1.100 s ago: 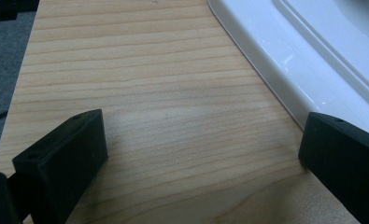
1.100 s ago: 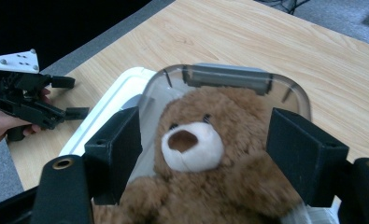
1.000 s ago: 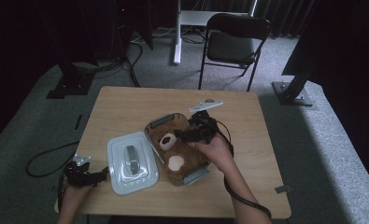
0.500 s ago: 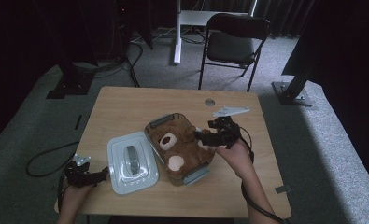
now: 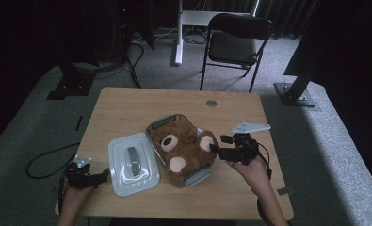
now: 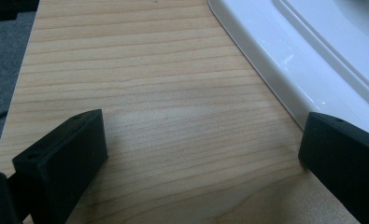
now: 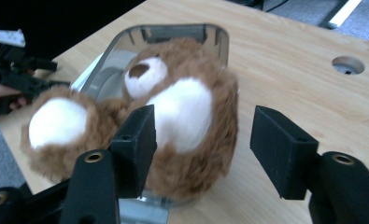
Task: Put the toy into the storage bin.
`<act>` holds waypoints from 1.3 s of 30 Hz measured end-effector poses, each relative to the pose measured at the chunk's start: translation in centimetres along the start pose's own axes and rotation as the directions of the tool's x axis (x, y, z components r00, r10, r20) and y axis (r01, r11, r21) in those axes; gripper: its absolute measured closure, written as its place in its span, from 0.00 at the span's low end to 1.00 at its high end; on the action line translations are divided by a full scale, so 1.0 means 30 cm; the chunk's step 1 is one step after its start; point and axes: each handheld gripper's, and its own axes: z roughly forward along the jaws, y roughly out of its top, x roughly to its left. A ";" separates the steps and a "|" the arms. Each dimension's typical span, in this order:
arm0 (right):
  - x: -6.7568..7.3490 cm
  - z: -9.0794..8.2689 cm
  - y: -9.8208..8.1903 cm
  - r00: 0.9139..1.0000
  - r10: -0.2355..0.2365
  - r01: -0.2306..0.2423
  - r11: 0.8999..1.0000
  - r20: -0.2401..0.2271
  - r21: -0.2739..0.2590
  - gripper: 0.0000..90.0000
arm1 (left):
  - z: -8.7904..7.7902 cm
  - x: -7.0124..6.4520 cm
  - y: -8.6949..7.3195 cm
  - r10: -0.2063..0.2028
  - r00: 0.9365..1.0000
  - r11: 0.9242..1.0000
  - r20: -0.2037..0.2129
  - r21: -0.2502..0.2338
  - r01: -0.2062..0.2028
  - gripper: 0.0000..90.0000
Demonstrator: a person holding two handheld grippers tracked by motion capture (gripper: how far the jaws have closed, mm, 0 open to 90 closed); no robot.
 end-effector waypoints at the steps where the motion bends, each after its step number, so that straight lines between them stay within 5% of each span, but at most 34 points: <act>1: 0.002 0.002 -0.011 1.000 -0.005 0.005 1.000 -0.009 0.009 0.50 | 0.000 0.000 0.000 0.000 1.000 1.000 0.000 0.000 0.000 0.02; 13: 0.002 0.102 -0.004 1.000 -0.015 0.016 0.997 -0.018 0.074 0.63 | 0.000 0.000 0.000 -0.001 1.000 1.000 0.000 -0.001 0.001 0.02; 20: 0.040 0.220 0.015 0.997 -0.067 0.072 0.985 -0.041 0.153 0.68 | 0.000 -0.001 0.000 0.005 1.000 1.000 0.005 -0.001 -0.005 0.02; 25: 0.033 0.271 0.022 0.997 -0.065 0.070 0.974 -0.028 0.217 0.67 | 0.000 -0.001 0.000 0.006 1.000 1.000 0.005 0.000 -0.006 0.02; 29: 0.045 0.302 0.035 0.992 -0.122 0.121 0.954 -0.015 0.273 0.70 | 0.000 -0.001 0.000 0.006 1.000 1.000 0.005 0.000 -0.006 0.02; 35: 0.064 0.367 0.025 0.981 -0.195 0.181 0.906 -0.003 0.383 0.76 | 0.000 -0.001 0.000 0.006 1.000 1.000 0.005 -0.001 -0.006 0.02; 39: 0.069 0.393 0.018 0.975 -0.219 0.185 0.894 0.038 0.408 0.79 | 0.000 -0.001 0.000 0.006 1.000 1.000 0.005 -0.001 -0.006 0.02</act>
